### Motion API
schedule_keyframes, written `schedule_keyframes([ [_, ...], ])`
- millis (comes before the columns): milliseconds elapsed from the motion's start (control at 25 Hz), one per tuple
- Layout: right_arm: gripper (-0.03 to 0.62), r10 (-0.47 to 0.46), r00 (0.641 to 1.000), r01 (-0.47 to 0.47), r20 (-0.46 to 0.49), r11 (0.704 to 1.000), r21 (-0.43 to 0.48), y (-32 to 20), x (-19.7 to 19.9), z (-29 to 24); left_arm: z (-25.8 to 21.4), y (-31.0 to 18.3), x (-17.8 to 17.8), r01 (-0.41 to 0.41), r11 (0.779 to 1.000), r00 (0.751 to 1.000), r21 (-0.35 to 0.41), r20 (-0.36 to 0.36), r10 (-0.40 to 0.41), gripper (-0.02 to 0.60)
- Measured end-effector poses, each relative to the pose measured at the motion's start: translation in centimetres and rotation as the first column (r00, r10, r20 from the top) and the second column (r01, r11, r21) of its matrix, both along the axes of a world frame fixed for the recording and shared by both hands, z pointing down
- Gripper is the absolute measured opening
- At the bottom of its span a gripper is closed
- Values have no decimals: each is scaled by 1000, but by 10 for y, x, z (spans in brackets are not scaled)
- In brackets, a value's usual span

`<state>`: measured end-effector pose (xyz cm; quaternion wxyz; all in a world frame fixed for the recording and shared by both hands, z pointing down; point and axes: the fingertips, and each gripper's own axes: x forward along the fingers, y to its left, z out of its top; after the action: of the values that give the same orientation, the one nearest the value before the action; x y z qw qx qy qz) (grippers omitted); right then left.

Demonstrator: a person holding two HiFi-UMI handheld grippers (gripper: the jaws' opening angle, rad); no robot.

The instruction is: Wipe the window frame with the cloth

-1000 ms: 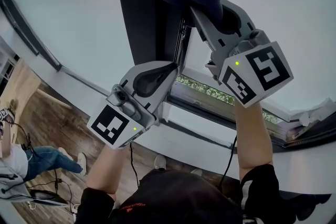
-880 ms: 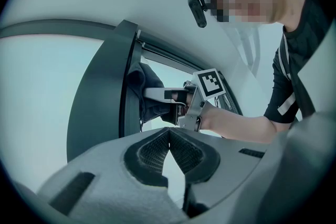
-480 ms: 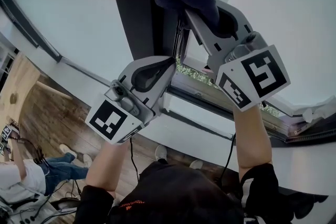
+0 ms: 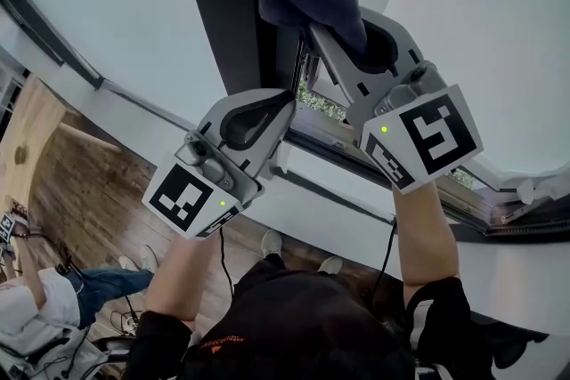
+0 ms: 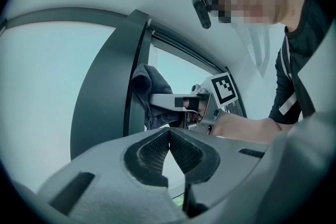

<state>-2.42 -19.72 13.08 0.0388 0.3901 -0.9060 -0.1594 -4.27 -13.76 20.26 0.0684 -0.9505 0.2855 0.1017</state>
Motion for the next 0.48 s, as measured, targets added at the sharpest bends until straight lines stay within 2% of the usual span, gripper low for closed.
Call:
schedule_keyframes([
  [480, 49, -15, 999, 13, -30, 996, -86, 3, -6, 55, 29, 1, -6, 13, 997, 1000, -71, -1, -14, 18],
])
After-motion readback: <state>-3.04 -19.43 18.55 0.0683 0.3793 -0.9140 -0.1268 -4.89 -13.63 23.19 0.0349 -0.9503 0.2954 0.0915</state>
